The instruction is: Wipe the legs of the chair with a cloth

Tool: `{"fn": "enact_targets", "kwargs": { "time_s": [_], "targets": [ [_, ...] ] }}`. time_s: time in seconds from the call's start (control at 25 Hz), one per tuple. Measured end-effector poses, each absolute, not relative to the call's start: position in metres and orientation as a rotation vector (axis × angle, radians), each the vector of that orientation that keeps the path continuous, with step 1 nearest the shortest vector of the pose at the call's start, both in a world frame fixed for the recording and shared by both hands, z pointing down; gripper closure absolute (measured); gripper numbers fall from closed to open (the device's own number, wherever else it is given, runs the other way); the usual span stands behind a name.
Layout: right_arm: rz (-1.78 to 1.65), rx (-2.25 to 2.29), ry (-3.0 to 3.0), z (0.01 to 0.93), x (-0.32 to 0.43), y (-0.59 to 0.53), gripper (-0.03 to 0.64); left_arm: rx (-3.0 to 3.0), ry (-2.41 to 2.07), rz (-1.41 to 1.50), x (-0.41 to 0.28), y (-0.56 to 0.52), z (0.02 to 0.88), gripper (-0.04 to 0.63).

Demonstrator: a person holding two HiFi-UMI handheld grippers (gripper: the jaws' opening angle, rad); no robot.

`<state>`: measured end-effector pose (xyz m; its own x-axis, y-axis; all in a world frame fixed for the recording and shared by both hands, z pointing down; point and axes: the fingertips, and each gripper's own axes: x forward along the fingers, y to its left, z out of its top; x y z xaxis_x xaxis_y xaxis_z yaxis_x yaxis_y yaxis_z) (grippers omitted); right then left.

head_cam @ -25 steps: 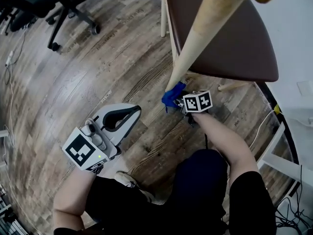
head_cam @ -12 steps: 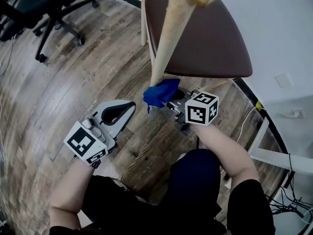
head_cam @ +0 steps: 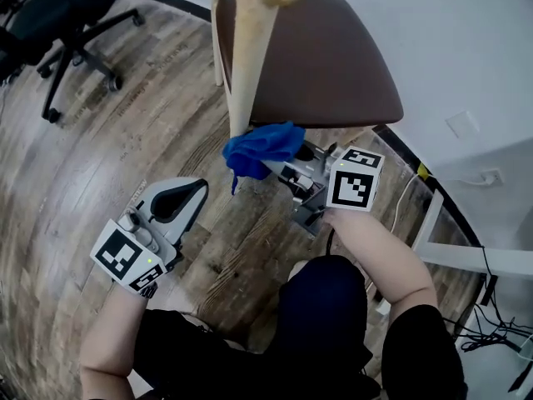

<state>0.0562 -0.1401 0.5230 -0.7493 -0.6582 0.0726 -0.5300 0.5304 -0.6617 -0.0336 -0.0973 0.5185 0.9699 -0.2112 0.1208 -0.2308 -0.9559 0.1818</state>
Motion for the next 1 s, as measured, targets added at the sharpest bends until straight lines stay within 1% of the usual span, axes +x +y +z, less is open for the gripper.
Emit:
{"fn": "enact_targets", "kwargs": {
  "time_s": [0.2,0.64,0.76,1.0],
  "targets": [
    [-0.975,-1.212,2.555,0.524,0.122,-0.128,0.551,2.933,-0.311,0.147,-0.026,-0.092,0.517,0.598],
    [-0.94,-1.8,2.269,0.535,0.309,-0.1,0.551,2.933,-0.28,0.163,-0.008,-0.092,0.523,0.597],
    [-0.949,-1.843,2.236,0.536,0.33,-0.099,0.551,2.925,-0.286,0.175,-0.007,-0.095,0.526,0.597],
    [-0.958,-1.819,2.246,0.542,0.334,-0.102,0.551,2.911,-0.286,0.19,-0.002,-0.097,0.532,0.597]
  ]
}}
